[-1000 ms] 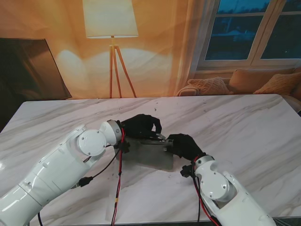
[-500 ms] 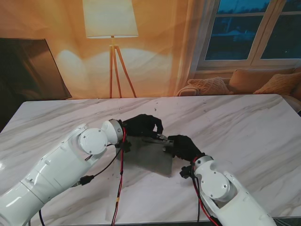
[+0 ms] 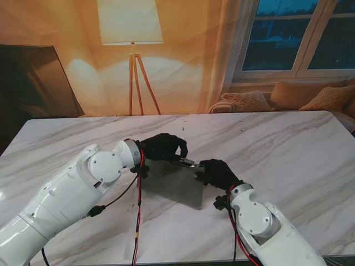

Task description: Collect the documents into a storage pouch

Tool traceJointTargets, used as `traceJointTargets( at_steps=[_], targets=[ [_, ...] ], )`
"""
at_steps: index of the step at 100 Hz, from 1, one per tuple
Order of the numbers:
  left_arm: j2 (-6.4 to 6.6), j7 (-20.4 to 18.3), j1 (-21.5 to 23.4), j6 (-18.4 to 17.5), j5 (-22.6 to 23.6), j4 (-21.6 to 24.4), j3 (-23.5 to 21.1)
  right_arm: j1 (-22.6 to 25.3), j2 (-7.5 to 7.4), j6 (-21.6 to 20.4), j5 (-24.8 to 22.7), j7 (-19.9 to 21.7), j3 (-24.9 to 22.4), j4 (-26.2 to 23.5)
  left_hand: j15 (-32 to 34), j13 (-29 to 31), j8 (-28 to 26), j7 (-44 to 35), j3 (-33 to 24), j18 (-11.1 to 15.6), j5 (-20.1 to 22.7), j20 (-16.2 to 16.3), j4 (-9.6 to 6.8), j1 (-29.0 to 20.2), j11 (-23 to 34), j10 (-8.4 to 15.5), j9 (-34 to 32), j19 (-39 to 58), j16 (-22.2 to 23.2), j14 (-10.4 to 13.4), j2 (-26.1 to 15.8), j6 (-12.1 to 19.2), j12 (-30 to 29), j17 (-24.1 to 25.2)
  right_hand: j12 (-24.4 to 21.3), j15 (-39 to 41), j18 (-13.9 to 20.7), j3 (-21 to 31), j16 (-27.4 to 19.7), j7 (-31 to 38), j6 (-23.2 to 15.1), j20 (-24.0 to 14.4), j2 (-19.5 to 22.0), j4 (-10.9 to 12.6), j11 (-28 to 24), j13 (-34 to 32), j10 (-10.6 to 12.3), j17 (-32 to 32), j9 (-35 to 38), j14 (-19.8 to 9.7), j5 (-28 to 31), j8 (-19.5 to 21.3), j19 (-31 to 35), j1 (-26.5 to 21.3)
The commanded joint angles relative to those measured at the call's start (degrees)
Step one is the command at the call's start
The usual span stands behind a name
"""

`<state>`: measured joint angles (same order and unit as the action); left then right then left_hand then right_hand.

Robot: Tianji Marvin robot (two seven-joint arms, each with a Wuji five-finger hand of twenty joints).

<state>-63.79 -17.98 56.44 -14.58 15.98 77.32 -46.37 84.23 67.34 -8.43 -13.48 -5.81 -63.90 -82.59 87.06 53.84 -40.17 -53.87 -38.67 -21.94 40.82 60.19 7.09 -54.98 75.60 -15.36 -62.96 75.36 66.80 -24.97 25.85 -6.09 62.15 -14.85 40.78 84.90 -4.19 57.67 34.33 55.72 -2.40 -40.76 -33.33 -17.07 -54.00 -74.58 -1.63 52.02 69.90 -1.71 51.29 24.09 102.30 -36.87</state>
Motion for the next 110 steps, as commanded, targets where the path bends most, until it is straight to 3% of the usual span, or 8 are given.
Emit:
traceJointTargets(
  at_steps=[1, 17, 28, 38, 58, 86, 103, 110],
  targets=[
    [0.71, -1.40, -0.67, -0.61, 0.48, 0.27, -0.40, 0.11, 0.02, 0.00, -0.14, 0.20, 0.15, 0.76, 1.60, 2.05, -1.67, -6.25, -3.39, 2.02, 3.25, -0.34, -1.45, -2.89, 0.58, 0.81, -3.06, 3.01, -0.39, 0.64, -0.15, 3.04, -0.73, -0.51, 0.44, 0.54, 1.45, 4.99, -0.26, 2.56, -0.77, 0.64, -0.82, 1.68, -1.20, -0.93, -6.47, 0.69, 2.47, -2.00, 2.42, 1.46, 8.93, -3.76],
    [0.60, -0.56, 0.04, -0.65, 0.90, 0.67, -0.96, 0.01, 0.06, -0.27, -0.30, -0.03, 0.21, 1.01, 1.77, 2.52, -0.44, -5.98, -4.57, 2.26, 2.92, -0.96, -1.31, -1.72, 0.54, 1.57, -3.45, 3.46, -1.08, 1.43, 0.27, 1.49, -1.36, -1.24, 0.44, 0.27, 1.35, 5.05, -0.38, 2.30, -0.78, 0.67, -0.92, 1.58, -1.08, -0.91, -6.48, 0.67, 2.38, -1.90, 2.34, 1.48, 8.80, -3.72],
    [0.16, -0.19, 0.34, 0.10, -1.18, 0.51, -0.76, -0.03, 0.15, -0.61, -0.36, -0.43, 0.35, 1.07, -0.96, 0.22, 6.74, -2.69, -5.49, 2.36, 2.88, -1.83, -0.03, -0.58, -2.62, 0.74, -2.40, 2.47, -1.89, -0.52, 0.77, -1.23, -3.09, 0.50, 0.42, -0.07, 1.23, 4.84, -0.51, 1.92, -1.22, 0.69, -0.69, 1.50, -0.93, -0.93, -6.08, 0.67, 2.38, -1.99, 2.28, 1.24, 8.65, -3.38],
    [-0.07, -0.13, 0.16, -0.02, -2.18, -0.06, -0.11, -0.11, 0.26, -0.76, -0.27, -0.80, 0.48, 1.16, -5.83, -4.24, 11.69, 0.59, -9.70, 2.94, 2.32, -3.60, 1.44, 3.60, -7.21, 0.08, 0.98, 0.50, -2.06, -1.61, 3.00, -2.27, -4.54, 3.50, 0.44, -0.30, 1.20, 4.62, -0.61, 1.68, -1.43, 0.79, -0.46, 1.46, -0.88, -0.95, -5.79, 0.62, 2.24, -2.19, 2.06, 1.08, 8.33, -3.19],
    [-0.24, 0.25, -0.27, -0.87, -2.07, -1.08, 1.09, -0.12, 0.34, -0.82, -0.31, -1.14, 0.57, 1.23, -12.87, -13.03, 11.34, 2.79, -11.38, 3.68, 1.42, -6.29, 2.36, 12.23, -13.68, -0.37, 9.04, -2.72, -1.23, -1.50, 5.42, -1.62, -4.47, 9.60, 0.49, -0.55, 1.22, 4.27, -0.70, 1.49, -1.67, 0.88, -0.14, 1.46, -0.90, -0.97, -5.56, 0.58, 2.10, -2.39, 1.89, 0.89, 7.93, -3.00],
    [0.34, 0.94, -1.37, -3.14, 3.35, -1.19, 2.57, -0.30, 0.47, -0.93, -0.35, -1.59, 0.76, 1.33, -26.23, -29.99, 6.31, -1.70, -9.72, 7.42, -2.48, -9.76, 4.92, 12.04, -28.02, 1.39, 29.20, -5.80, -1.34, 5.17, 9.86, 3.74, -5.12, 16.27, 0.56, -0.85, 1.26, 3.91, -0.81, 1.40, -1.92, 0.87, 0.19, 1.51, -1.06, -1.01, -5.28, 0.54, 1.94, -2.83, 1.72, 0.73, 7.73, -2.88],
    [0.33, 1.91, -1.73, -3.73, 5.38, -1.36, 3.30, -0.43, 0.52, -1.02, -0.33, -1.76, 0.85, 1.44, -45.14, -40.24, 0.14, -9.78, -10.42, 8.35, -5.35, -12.26, 5.51, 12.24, -42.31, 2.92, 40.52, -12.60, -14.16, 8.38, 10.67, 2.53, -17.80, 19.98, 0.56, -0.96, 1.39, 3.65, -0.85, 1.36, -2.14, 0.89, 0.37, 1.51, -1.12, -1.02, -5.12, 0.50, 1.81, -3.08, 1.60, 0.64, 7.51, -2.78],
    [0.19, 2.25, -1.72, -3.55, 5.29, -1.44, 3.40, -0.42, 0.52, -0.89, -0.29, -1.73, 0.85, 1.42, -52.68, -40.77, -2.84, -12.47, -10.61, 7.75, -6.35, -13.60, 5.46, 11.96, -46.30, 3.08, 41.52, -16.31, -20.77, 7.50, 10.96, 1.50, -22.90, 20.20, 0.56, -0.97, 1.41, 3.58, -0.86, 1.31, -2.20, 0.88, 0.48, 1.52, -1.15, -1.03, -5.09, 0.51, 1.72, -3.11, 1.49, 0.59, 7.49, -2.75]
  ],
)
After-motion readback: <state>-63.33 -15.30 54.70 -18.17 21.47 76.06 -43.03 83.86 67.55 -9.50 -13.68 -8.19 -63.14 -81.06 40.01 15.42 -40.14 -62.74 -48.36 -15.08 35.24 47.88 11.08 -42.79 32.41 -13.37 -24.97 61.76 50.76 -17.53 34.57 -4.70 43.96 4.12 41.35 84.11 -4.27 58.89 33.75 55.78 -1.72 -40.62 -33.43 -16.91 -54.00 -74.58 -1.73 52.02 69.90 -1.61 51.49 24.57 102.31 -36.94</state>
